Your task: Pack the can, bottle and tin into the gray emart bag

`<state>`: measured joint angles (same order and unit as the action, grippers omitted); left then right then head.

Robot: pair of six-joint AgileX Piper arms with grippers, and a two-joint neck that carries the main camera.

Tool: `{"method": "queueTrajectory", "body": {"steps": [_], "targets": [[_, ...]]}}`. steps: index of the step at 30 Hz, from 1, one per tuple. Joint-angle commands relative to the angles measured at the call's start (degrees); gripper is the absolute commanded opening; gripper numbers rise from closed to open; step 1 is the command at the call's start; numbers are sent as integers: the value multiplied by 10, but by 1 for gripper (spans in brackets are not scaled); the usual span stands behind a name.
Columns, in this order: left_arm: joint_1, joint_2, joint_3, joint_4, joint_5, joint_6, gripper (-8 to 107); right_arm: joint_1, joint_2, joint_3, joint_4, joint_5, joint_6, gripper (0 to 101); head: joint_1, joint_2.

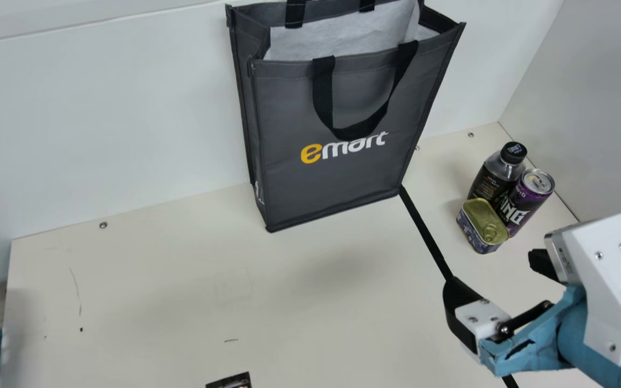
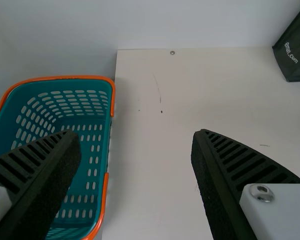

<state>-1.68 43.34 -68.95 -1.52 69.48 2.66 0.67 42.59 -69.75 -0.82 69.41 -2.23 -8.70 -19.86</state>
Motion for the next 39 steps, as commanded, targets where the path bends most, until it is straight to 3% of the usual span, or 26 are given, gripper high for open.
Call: {"method": "queueTrajectory", "body": {"steps": [1, 20, 39], "targets": [[0, 0, 0, 0, 0, 0, 90, 0, 0, 0, 0, 0, 0, 91, -13, -1], [0, 0, 0, 0, 0, 0, 90, 7, 10, -6, -5, -4, 0, 91, -13, -1], [0, 0, 0, 0, 0, 0, 90, 16, 78, -70, -7, -19, -32, 91, -13, -1]]}}
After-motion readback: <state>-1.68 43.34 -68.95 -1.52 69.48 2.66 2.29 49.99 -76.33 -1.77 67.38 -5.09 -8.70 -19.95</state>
